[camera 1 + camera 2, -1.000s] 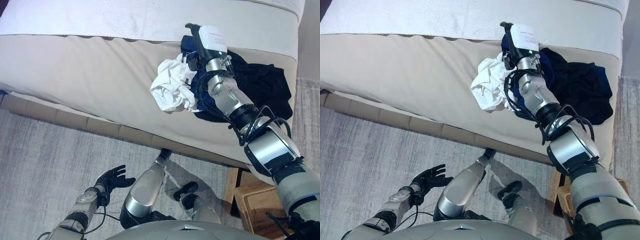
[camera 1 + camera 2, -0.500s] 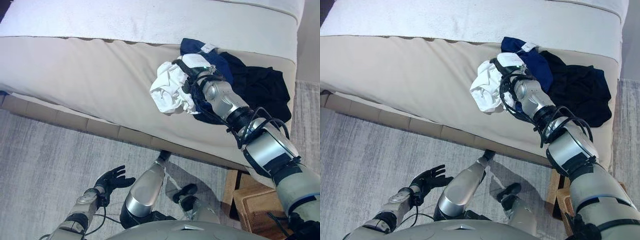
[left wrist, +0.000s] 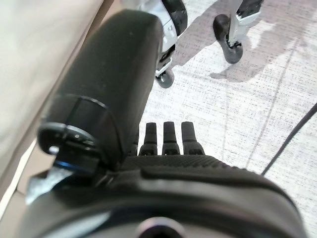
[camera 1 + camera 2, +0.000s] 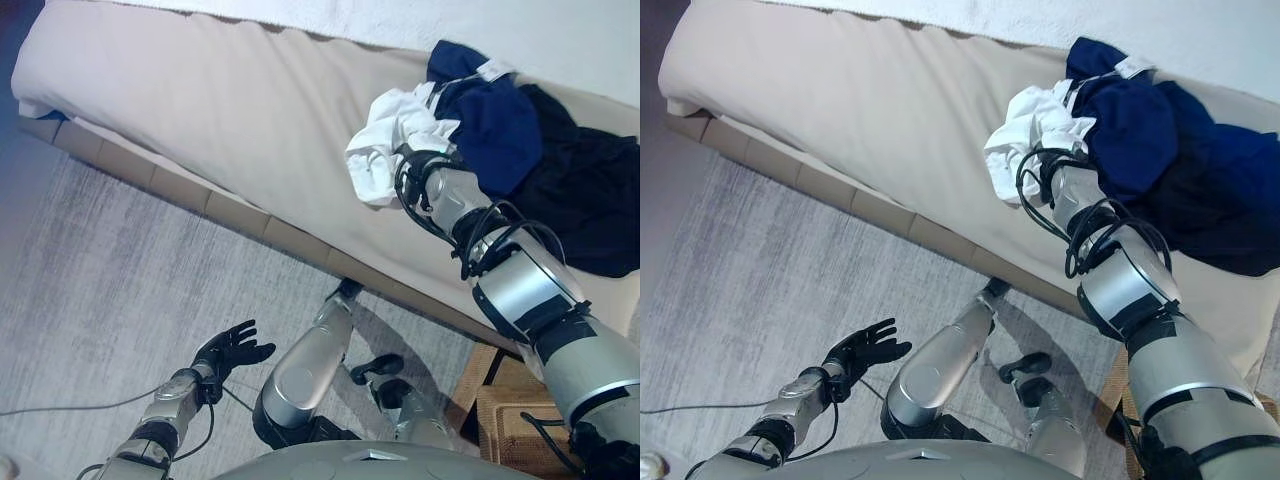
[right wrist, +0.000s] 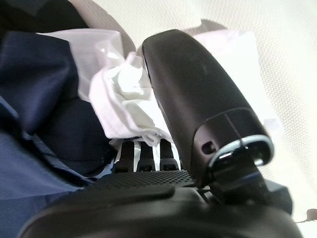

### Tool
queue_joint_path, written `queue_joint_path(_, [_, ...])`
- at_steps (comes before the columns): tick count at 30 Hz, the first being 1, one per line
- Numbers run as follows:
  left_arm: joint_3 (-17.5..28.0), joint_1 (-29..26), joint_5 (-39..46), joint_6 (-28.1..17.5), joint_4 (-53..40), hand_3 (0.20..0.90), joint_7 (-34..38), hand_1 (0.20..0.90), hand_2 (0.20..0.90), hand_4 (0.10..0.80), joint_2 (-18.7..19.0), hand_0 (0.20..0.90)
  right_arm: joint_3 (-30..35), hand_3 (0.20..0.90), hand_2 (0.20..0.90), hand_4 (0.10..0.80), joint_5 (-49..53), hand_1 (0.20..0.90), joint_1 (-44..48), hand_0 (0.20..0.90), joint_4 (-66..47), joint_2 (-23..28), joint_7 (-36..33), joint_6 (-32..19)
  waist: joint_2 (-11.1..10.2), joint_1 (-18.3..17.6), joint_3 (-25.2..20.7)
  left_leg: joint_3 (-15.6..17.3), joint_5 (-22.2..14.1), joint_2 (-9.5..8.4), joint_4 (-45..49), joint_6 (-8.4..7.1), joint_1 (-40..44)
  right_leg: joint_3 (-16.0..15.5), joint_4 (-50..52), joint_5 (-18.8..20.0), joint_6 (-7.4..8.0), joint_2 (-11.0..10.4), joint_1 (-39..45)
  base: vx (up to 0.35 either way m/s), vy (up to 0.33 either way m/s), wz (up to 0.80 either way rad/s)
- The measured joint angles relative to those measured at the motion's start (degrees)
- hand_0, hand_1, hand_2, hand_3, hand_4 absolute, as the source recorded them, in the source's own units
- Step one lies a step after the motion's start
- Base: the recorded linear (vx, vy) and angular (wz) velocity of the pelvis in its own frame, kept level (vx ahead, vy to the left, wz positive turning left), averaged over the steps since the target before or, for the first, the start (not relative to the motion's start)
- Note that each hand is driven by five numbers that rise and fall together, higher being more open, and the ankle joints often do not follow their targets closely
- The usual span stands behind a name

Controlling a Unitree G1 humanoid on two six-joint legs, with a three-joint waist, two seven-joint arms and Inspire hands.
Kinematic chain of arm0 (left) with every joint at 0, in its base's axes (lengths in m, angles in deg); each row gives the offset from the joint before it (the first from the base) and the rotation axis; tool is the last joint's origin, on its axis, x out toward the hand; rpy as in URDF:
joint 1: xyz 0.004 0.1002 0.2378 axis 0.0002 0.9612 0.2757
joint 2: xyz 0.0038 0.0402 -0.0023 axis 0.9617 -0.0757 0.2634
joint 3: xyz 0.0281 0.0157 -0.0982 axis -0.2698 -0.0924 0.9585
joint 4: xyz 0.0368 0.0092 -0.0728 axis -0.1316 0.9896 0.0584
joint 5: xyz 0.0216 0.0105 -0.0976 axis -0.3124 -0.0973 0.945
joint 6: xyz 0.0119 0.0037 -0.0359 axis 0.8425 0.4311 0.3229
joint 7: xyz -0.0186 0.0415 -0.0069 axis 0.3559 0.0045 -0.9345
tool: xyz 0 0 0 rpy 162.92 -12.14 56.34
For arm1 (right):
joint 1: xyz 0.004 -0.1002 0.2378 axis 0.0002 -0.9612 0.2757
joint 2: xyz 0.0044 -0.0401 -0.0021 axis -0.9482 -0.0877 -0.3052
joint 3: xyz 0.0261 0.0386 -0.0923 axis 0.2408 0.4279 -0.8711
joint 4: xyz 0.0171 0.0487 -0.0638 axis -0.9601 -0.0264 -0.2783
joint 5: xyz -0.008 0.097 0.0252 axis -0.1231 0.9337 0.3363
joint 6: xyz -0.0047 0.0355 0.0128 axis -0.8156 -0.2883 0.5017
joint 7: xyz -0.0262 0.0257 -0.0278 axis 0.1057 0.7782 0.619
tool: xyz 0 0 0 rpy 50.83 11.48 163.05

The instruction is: Pick up the clothes from the bed and place them into the basket

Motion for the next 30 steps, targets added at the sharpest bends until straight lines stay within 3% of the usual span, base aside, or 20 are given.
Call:
queue_joint_path(1, [0.0,0.21,0.14,-0.01,-0.39,0.9,-0.02,0.9,0.9,0.8,-0.01,0.9,0.0,0.307,0.392,0.207,-0.03,0.392,0.42,0.392,0.0,0.09,-0.17,0.12,-0.03,0.02,0.02,-0.13,0.02,0.06,0.29,-0.03,-0.69,-0.01,0.42,-0.06,-0.09,0.0,-0.75,-0.126,0.018,0.02])
queue_joint_path(2, [-0.03,0.31,0.5,0.02,-0.57,0.9,-0.14,0.9,0.9,0.8,-0.06,0.9,0.02,0.2,0.3,0.1,-0.04,0.3,0.64,0.3,-0.01,0.28,-0.54,0.15,-0.03,0.0,0.02,-0.28,0.07,0.13,0.27,-0.1,-1.36,-0.09,0.5,-0.06,-0.1,0.08,-1.36,-0.103,0.01,-0.01])
queue_joint_path(9, [-0.03,0.5,1.9,-0.07,-3.42,0.9,0.25,0.9,0.9,0.8,0.07,0.9,0.37,0.2,0.3,0.1,2.04,0.3,2.41,0.3,-3.66,3.15,-10.67,-1.14,-0.44,-0.57,0.26,-0.5,0.87,0.8,0.96,-0.68,-5.6,0.06,1.11,-0.03,-0.09,0.43,-5.56,-0.114,-0.056,-0.06])
queue_joint_path(13, [1.27,0.36,2.23,-0.04,-4.48,0.9,2.74,0.9,0.9,0.8,0.76,0.9,1.8,0.2,0.3,0.1,7.68,0.3,1.0,0.3,-20.6,5.31,-20.29,-3.14,-2.95,-3.09,2.14,2.34,2.08,2.96,-0.96,-0.9,-4.08,0.49,-0.79,0.32,-0.12,1.32,-4.87,-0.07,-0.072,-0.33])
queue_joint_path(16, [3.9,0.17,2.14,-0.02,-3.4,0.9,4.45,0.9,0.9,0.8,0.78,0.9,9.83,0.2,0.3,0.1,9.28,0.3,-4.37,0.3,-35.7,6.36,-27.43,-6.23,-5.16,-4.44,3.65,4.92,2.44,4.74,-4.45,-0.54,1.94,3.22,-5.98,2.99,-0.44,3.65,-0.21,0.048,-0.06,-0.38])
queue_joint_path(20, [7.05,2.09,0.9,-0.04,-1.43,0.9,4.75,0.9,0.9,0.8,0.67,0.9,19.55,0.2,0.3,0.1,10.36,0.3,-11.91,0.3,-53.07,11.42,-33.95,-8.91,-7.13,-7.46,2.9,8.01,2.41,6.18,-10.36,-0.44,11.39,7.56,-16.17,5.26,-0.54,6.99,8.27,0.104,-0.033,-0.43])
queue_joint_path(23, [10.34,3.03,-2.75,-0.02,2.02,0.9,4.61,0.9,0.9,0.8,0.34,0.9,28.05,0.2,0.3,0.1,11.58,0.3,-15.85,0.3,-61.22,17.7,-36.52,-9.29,-8.82,-10.63,1.85,11.36,2.74,5.77,-13.82,-0.32,16.96,11.05,-20.88,9.59,0.88,6.89,12.59,0.069,0.049,-0.44])
queue_joint_path(25, [11.32,4.78,-4.99,-0.16,3.83,0.9,4.57,0.9,0.9,0.8,1.05,0.9,33.69,0.2,0.3,0.1,13.06,0.3,-17.78,0.3,-62.65,20.71,-38.83,-8.85,-10.68,-13.14,-0.77,13.52,3.17,5.55,-14.59,0.85,18.56,12.57,-23.99,12.24,1.56,6.93,14.34,0.041,0.048,-0.47])
queue_joint_path(30, [12.36,5.2,-9.29,0.02,6.87,0.9,4.73,0.9,0.9,0.8,0.12,0.9,42.2,0.2,0.3,0.1,17.74,0.3,-19.3,0.3,-63.41,26.59,-41.65,-6.63,-10.91,-18.75,-6.15,17.73,2.97,4.87,-17.21,1.22,22.96,15.88,-29.7,15.24,1.85,6.75,17.96,0.052,-0.023,-0.41])
